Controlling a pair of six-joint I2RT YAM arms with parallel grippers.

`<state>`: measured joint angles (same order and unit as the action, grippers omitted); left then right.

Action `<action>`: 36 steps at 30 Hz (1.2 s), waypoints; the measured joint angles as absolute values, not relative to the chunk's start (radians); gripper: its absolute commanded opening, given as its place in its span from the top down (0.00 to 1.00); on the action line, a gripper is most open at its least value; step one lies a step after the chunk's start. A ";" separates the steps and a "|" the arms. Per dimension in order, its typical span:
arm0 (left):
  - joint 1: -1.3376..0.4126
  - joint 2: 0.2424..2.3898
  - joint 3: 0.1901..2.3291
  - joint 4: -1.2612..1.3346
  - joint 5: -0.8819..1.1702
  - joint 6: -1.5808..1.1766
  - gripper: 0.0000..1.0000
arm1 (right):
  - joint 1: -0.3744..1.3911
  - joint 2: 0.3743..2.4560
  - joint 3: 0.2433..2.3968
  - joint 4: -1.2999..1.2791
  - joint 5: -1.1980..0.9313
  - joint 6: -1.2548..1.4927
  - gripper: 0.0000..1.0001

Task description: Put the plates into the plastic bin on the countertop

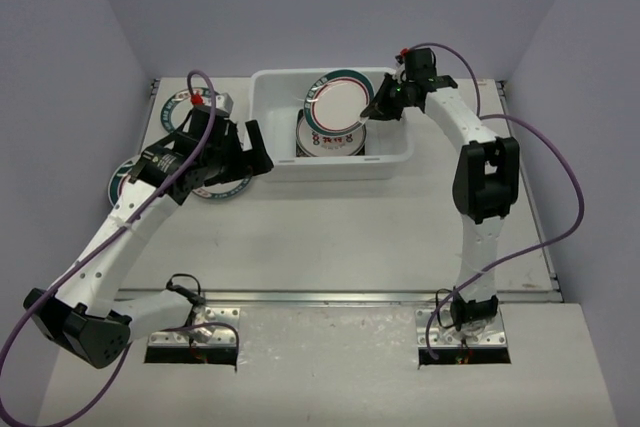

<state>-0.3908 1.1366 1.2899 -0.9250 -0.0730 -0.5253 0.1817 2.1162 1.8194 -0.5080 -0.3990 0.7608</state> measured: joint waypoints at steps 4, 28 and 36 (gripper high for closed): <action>-0.391 1.136 1.269 -0.930 -0.090 -0.528 0.00 | 0.190 2.215 1.923 -0.582 -0.421 0.686 0.92; -0.244 1.285 1.143 -0.908 -0.207 -0.665 0.00 | 0.244 2.072 2.169 -0.857 -0.314 0.464 0.01; -0.161 1.310 1.092 -0.840 -0.200 -0.713 0.00 | 0.253 1.959 2.063 -0.886 -0.294 0.437 0.01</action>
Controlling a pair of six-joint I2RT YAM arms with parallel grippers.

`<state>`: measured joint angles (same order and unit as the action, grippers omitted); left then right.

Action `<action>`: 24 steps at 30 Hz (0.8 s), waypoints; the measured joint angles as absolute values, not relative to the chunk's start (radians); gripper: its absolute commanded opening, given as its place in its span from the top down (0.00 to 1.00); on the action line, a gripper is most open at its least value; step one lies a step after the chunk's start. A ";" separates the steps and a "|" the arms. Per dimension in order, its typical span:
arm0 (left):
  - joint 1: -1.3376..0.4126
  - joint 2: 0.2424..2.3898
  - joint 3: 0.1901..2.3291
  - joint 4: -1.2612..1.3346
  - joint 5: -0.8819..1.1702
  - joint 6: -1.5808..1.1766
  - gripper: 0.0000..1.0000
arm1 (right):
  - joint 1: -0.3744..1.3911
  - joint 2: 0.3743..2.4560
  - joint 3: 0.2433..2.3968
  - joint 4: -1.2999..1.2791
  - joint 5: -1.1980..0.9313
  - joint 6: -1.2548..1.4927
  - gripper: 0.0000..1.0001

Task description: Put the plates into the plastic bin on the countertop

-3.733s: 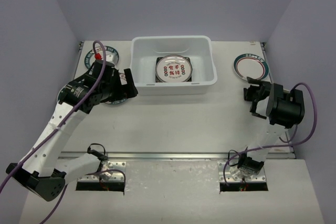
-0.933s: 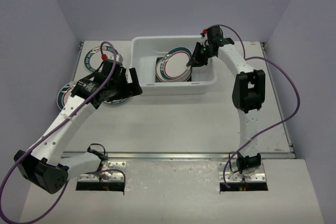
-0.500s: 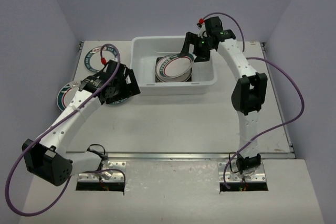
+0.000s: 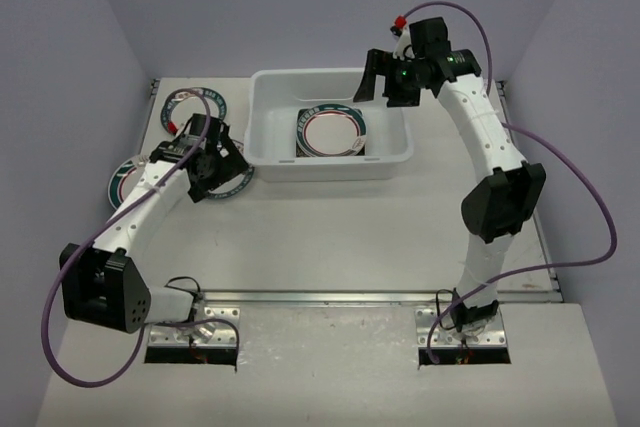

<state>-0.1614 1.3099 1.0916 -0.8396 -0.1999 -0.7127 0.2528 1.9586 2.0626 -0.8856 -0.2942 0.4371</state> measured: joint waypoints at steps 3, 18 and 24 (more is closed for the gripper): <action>-0.132 1.311 1.053 -0.808 -0.188 -0.739 0.00 | 0.266 1.873 1.938 -0.866 -0.281 0.443 0.01; 0.101 1.341 0.779 -0.478 -0.108 -0.898 0.03 | 0.088 1.268 0.947 -0.040 -0.915 1.058 0.01; 0.129 1.435 0.735 -0.384 -0.110 -0.934 0.11 | 0.101 1.240 0.820 0.258 -1.043 1.302 0.01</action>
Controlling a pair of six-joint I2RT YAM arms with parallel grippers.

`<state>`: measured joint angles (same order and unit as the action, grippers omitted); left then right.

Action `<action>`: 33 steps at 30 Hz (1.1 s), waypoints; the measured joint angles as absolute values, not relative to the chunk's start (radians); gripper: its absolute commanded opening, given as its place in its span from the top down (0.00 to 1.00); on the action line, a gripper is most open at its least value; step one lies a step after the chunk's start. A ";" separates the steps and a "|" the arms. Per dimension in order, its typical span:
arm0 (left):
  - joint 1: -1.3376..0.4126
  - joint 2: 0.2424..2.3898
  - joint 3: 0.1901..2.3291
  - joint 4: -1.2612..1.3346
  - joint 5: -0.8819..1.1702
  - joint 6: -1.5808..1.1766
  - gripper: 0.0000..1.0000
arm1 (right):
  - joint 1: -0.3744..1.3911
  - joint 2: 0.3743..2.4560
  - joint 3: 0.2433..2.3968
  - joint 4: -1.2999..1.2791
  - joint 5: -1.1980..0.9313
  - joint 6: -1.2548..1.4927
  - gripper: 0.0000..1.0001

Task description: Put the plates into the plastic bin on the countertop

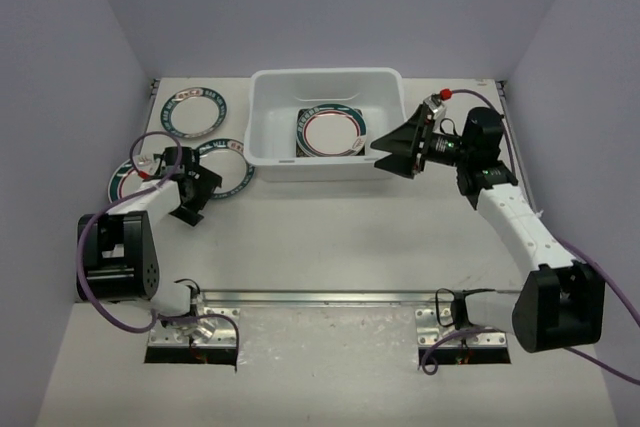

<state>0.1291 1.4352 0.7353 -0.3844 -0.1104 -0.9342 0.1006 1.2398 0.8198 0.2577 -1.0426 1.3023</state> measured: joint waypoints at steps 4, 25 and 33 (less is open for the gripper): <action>0.154 1.504 0.735 -0.313 -0.111 -0.941 0.23 | 0.122 1.213 1.045 -0.094 -0.947 1.071 0.01; 0.176 1.599 0.769 -0.229 -0.082 -1.007 1.00 | 0.151 1.132 1.369 -0.742 -0.499 0.556 0.01; 0.178 1.434 0.770 -0.326 -0.091 -1.032 1.00 | 0.151 1.128 1.355 -0.698 -0.510 0.600 0.01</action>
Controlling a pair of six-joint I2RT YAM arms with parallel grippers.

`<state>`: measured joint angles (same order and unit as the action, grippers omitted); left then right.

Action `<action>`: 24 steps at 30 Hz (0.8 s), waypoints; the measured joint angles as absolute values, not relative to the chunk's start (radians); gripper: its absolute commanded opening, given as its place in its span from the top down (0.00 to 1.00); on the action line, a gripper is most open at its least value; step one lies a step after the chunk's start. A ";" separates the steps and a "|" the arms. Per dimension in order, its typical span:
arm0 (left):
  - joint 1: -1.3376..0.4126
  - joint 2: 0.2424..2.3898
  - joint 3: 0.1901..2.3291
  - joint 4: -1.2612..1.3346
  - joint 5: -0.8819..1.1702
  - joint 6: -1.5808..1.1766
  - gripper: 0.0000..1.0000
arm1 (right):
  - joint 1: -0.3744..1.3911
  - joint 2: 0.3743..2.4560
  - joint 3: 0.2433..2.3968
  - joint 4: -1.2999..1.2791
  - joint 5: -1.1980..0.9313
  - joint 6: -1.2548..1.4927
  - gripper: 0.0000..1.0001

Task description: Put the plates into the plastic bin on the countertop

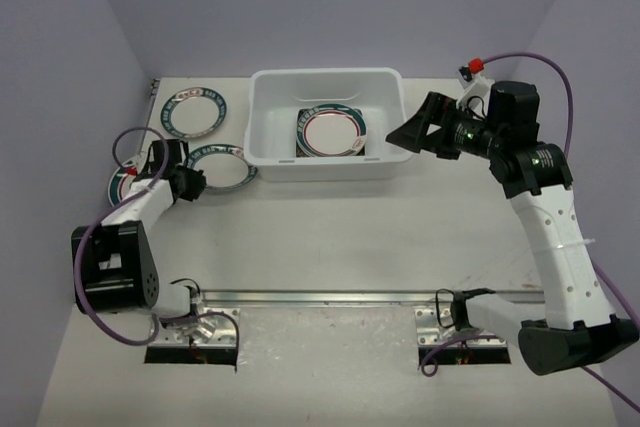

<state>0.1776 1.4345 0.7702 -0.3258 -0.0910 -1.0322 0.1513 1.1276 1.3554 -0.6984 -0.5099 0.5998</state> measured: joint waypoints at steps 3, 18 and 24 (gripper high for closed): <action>0.178 1.320 0.798 -0.376 -0.121 -1.043 1.00 | 0.151 1.130 1.353 -0.684 -0.517 0.612 0.01; 0.178 1.190 1.131 -0.557 -0.239 -1.013 1.00 | 0.151 1.141 1.362 -0.682 -0.506 0.641 0.01; 0.092 1.313 1.301 -0.362 -0.063 -0.916 1.00 | 0.151 1.137 1.361 -0.682 -0.476 0.635 0.01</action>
<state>0.0916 1.3126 1.3012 -0.3616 -0.0626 -0.9156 0.1513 1.1374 1.3614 -0.6819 -0.4759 0.6349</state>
